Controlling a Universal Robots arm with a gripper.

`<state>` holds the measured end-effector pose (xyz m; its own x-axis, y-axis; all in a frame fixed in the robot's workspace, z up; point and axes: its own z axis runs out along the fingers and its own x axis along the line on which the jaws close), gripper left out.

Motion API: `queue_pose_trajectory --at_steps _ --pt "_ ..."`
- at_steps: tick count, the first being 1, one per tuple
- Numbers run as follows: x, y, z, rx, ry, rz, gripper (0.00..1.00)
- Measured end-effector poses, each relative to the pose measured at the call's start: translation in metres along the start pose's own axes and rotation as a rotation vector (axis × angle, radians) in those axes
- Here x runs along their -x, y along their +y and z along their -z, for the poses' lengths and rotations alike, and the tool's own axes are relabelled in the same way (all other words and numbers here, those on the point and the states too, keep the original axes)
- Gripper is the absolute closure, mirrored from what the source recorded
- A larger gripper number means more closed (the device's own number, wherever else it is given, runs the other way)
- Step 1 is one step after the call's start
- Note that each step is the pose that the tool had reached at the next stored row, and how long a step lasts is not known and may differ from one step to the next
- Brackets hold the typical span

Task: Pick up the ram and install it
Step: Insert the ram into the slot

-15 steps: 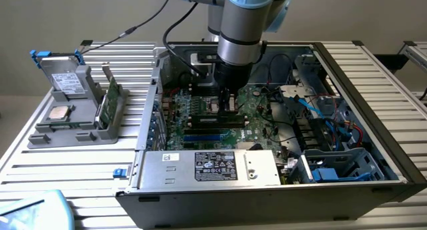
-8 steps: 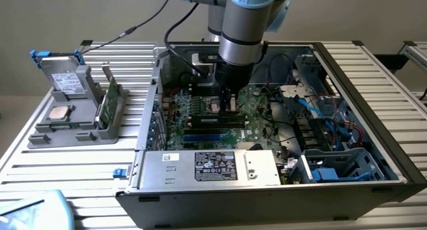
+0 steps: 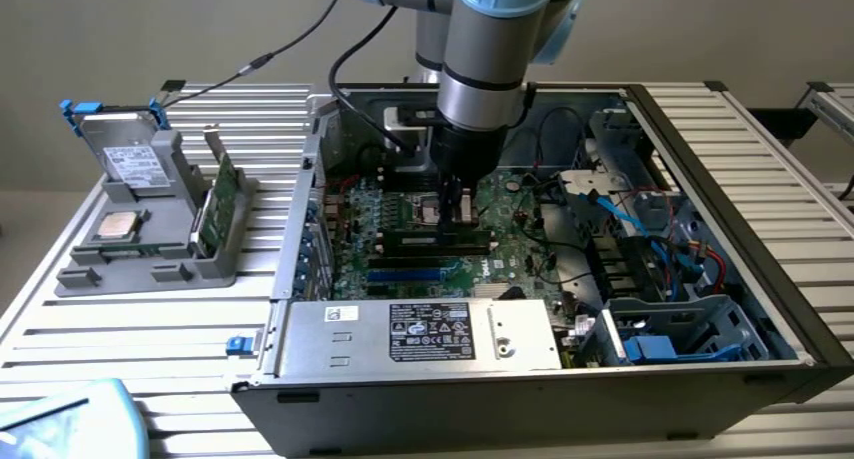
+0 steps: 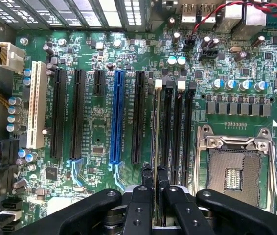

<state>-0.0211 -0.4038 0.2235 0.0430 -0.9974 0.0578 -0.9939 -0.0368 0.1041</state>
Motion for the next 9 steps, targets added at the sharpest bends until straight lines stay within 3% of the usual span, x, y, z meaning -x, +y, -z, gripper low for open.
queue_pose_trajectory --at_steps 9 --pt "0.0003 -0.0001 -0.0009 0.0010 -0.0003 -0.003 0.86"
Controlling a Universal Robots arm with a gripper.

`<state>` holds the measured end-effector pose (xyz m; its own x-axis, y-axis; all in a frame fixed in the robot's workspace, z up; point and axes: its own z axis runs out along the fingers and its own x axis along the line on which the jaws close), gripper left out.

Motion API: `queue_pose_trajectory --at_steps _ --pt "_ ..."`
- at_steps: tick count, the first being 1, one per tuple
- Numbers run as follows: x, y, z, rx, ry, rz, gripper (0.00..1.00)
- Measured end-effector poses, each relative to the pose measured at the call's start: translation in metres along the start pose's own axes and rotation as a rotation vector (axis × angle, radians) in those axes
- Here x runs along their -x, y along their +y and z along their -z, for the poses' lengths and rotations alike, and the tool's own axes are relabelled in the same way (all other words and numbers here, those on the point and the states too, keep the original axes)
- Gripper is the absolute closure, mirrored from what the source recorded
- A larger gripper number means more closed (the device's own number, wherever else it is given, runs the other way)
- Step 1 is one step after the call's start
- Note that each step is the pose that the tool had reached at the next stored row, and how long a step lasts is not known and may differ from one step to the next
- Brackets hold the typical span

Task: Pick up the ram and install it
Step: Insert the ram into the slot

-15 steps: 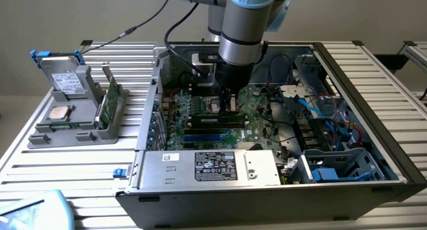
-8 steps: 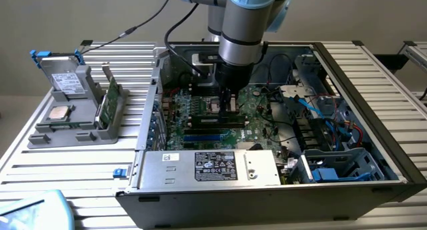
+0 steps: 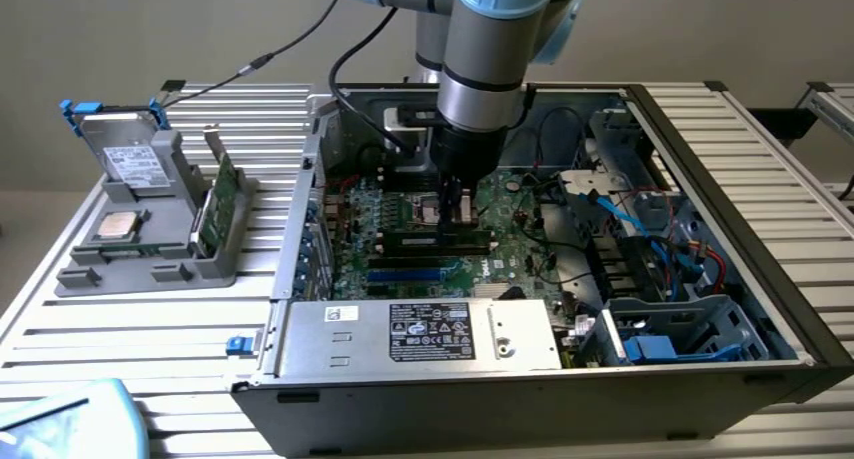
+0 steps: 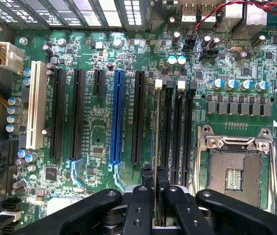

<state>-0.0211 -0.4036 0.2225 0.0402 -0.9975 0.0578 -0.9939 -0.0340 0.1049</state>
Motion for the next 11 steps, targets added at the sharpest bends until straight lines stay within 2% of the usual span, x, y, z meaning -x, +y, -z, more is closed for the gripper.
queue_pose_trajectory --at_steps 6,11 --pt "0.0011 -0.0001 -0.0005 0.0029 -0.0009 -0.008 0.86" --pt "0.0013 -0.0002 -0.0015 0.0033 0.0012 -0.009 0.86"
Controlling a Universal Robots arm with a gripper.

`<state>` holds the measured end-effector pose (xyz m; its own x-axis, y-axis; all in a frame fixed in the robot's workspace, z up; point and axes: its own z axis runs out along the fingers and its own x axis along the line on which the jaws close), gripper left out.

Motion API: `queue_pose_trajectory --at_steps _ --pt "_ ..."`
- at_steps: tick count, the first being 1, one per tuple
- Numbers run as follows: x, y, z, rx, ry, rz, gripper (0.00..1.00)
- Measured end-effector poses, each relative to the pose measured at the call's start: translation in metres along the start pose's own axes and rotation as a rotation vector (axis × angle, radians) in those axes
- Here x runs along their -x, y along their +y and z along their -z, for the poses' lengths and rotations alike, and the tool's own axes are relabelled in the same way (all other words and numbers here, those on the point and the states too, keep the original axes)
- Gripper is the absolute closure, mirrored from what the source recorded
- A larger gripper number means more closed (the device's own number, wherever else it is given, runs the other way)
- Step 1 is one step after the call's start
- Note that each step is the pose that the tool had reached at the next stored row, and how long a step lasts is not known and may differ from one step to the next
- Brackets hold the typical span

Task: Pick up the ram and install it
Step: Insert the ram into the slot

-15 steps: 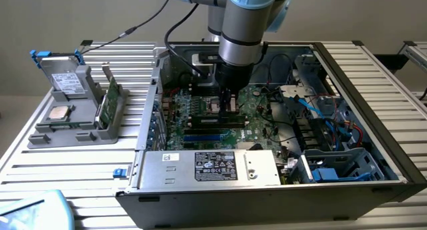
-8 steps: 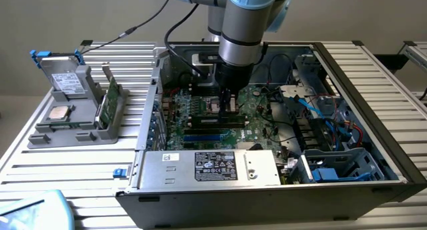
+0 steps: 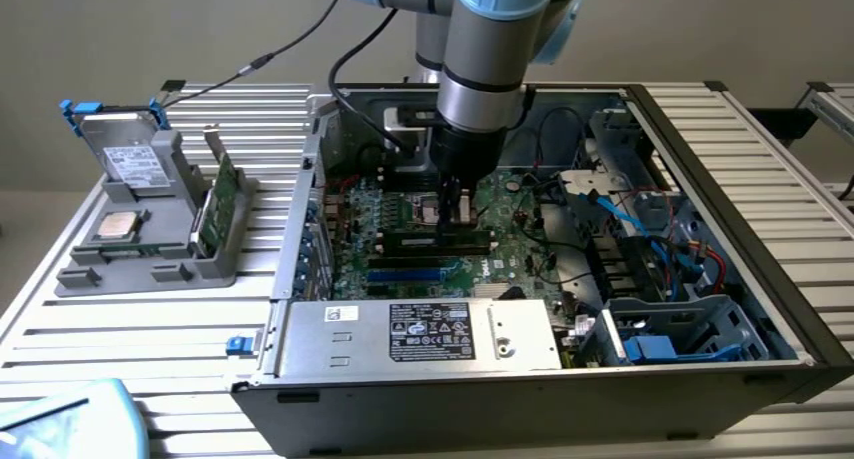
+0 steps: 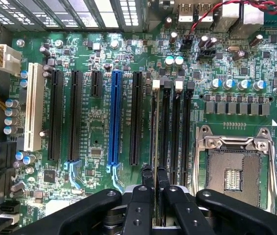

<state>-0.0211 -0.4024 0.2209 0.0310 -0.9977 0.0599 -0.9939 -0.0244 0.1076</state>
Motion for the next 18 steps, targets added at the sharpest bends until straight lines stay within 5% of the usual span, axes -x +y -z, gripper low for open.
queue_pose_trajectory --at_steps 12,18 --pt "0.0002 -0.0002 -0.0010 -0.0002 0.0007 -0.001 0.84" --pt "0.0003 -0.0001 -0.0010 0.0000 0.0008 -0.001 0.60"
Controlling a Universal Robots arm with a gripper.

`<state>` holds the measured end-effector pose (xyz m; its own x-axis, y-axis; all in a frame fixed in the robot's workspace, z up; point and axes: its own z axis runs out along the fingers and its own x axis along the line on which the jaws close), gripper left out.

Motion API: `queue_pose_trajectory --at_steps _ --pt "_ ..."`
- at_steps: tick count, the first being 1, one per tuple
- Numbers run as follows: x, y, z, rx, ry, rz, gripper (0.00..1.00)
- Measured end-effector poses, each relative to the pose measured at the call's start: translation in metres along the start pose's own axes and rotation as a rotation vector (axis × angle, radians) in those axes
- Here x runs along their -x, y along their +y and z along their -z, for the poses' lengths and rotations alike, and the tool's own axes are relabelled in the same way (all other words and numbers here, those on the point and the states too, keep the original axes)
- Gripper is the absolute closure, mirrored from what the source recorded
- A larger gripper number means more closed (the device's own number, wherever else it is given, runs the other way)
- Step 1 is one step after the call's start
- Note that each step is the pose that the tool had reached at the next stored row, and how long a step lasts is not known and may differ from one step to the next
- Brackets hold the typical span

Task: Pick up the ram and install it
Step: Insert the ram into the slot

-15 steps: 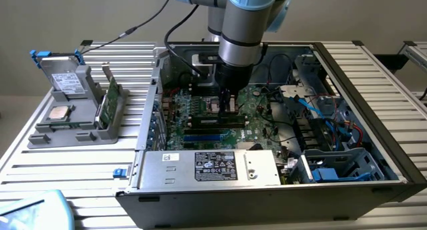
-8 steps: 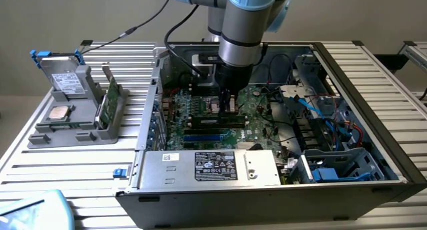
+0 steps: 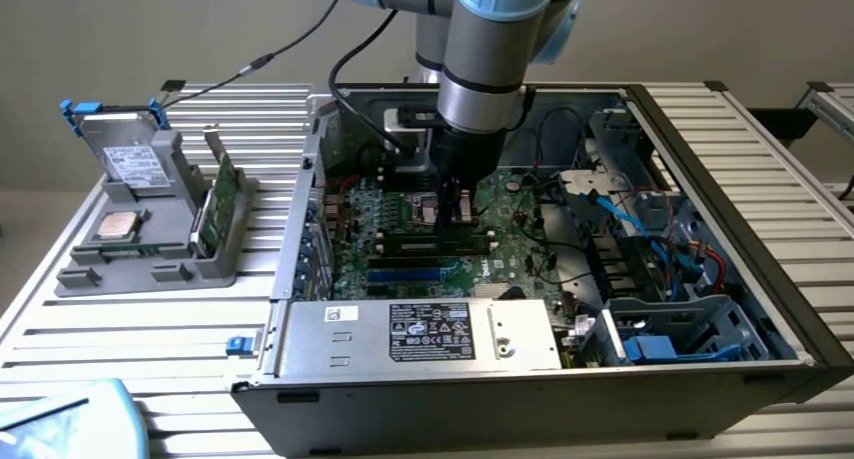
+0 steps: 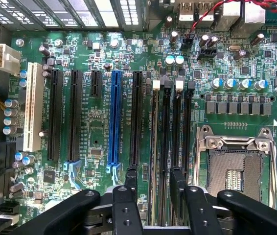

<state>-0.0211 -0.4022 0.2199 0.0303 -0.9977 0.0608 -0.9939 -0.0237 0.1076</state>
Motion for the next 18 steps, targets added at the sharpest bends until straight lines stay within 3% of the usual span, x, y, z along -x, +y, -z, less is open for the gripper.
queue_pose_trajectory --at_steps 13,14,17,18 --pt "-0.001 0.0051 0.0132 -0.0001 -0.0002 0.000 0.60" --pt "-0.001 0.0051 0.0132 -0.0001 -0.0002 0.000 0.62" --pt "-0.001 0.0051 0.0134 0.0000 0.0001 0.000 0.81" --pt "-0.001 0.0051 0.0133 0.0000 0.0001 0.000 0.81"
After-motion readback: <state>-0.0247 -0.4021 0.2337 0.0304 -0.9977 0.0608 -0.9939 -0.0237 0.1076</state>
